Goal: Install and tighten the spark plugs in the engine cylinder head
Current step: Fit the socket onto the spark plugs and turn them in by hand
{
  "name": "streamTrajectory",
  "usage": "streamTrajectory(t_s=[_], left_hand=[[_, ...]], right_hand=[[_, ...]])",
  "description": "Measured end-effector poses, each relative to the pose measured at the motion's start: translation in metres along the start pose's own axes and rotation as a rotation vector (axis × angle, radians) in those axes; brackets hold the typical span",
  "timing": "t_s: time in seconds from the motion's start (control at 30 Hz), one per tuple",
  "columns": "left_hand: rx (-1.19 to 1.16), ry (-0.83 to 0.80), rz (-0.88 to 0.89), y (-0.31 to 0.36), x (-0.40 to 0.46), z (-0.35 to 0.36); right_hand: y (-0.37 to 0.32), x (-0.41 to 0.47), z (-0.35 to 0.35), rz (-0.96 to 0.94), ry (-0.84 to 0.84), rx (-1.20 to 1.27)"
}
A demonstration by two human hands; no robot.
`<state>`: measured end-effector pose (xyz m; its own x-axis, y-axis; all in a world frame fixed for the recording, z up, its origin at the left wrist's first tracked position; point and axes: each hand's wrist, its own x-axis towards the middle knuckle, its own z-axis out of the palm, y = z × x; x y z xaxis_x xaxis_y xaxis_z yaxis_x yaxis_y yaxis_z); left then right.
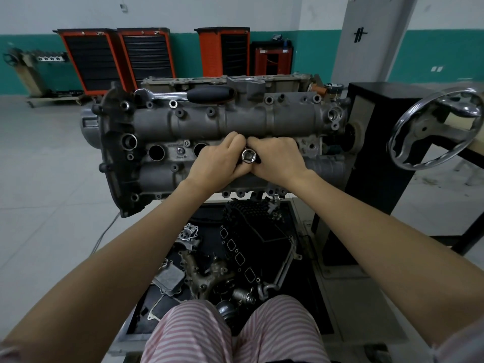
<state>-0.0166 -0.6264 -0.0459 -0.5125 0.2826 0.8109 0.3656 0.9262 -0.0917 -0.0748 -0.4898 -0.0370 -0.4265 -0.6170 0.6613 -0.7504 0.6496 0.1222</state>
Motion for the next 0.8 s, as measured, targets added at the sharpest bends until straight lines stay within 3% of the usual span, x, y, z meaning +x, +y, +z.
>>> streamTrajectory(t_s=[0.27,0.53,0.8], left_hand=[[0.086,0.022,-0.012,-0.0044,-0.0004,0.0034],[-0.001,-0.003,-0.029,0.0003,0.0,-0.0008],[0.065,0.023,-0.021,-0.0036,0.0002,0.003]], right_hand=[[-0.0025,-0.0014,-0.0024,0.046,0.1,0.092],[-0.0028,-0.0007,-0.0004,0.028,0.058,0.036],[-0.0013,0.0006,-0.0019,0.03,0.03,0.051]])
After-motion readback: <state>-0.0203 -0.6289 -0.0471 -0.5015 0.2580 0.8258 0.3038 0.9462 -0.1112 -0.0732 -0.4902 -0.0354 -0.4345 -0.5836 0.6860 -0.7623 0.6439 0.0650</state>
